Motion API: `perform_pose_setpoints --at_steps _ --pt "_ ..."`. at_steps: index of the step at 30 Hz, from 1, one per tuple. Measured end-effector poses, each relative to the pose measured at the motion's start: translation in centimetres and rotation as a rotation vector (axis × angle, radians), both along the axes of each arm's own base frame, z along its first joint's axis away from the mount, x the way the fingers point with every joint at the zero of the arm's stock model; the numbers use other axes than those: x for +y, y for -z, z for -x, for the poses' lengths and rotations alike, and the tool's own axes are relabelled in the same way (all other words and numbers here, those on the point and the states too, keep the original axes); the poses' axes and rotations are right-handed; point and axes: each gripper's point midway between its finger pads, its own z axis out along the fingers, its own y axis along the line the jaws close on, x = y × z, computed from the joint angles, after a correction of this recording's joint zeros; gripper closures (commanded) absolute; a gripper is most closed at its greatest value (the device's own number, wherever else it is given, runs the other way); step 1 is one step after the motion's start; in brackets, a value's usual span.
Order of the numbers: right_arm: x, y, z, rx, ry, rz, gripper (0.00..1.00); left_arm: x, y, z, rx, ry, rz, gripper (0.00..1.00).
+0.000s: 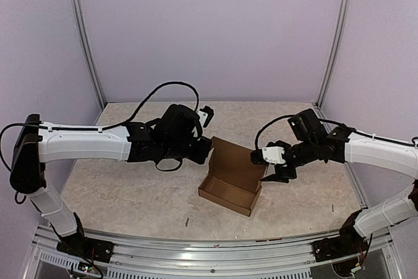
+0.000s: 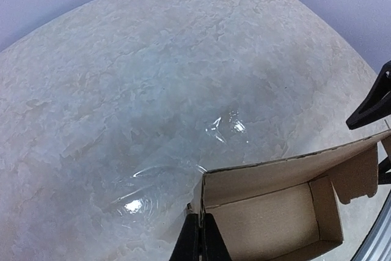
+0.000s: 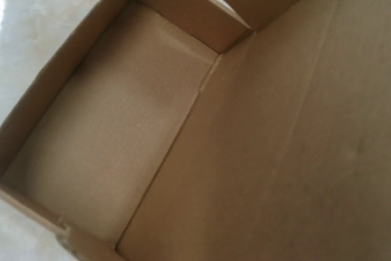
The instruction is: Fold the paper box
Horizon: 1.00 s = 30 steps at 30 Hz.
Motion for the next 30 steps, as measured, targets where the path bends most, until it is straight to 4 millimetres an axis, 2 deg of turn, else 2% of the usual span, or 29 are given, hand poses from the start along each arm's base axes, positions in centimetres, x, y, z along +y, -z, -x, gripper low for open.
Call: perform_pose_setpoints --at_steps 6,13,17,24,27,30 --pt "-0.2 -0.2 1.2 0.014 -0.028 -0.001 0.30 -0.7 0.3 0.9 -0.007 -0.005 0.036 1.00" --pt "0.4 1.0 3.1 0.041 -0.080 0.022 0.30 -0.7 1.4 2.4 0.009 -0.029 0.055 1.00" --pt "0.6 1.3 3.9 0.050 -0.100 0.031 0.27 -0.3 3.7 3.9 0.047 -0.032 0.022 1.00" --pt "0.8 1.2 5.8 0.064 -0.150 0.039 0.24 2.3 9.0 6.7 0.120 -0.037 -0.101 1.00" --pt "0.9 1.3 6.5 0.076 -0.168 0.046 0.23 3.0 10.2 7.6 0.132 -0.037 -0.127 1.00" --pt "0.6 1.6 6.8 0.093 -0.169 0.059 0.23 3.0 10.2 7.9 0.123 -0.040 -0.134 1.00"
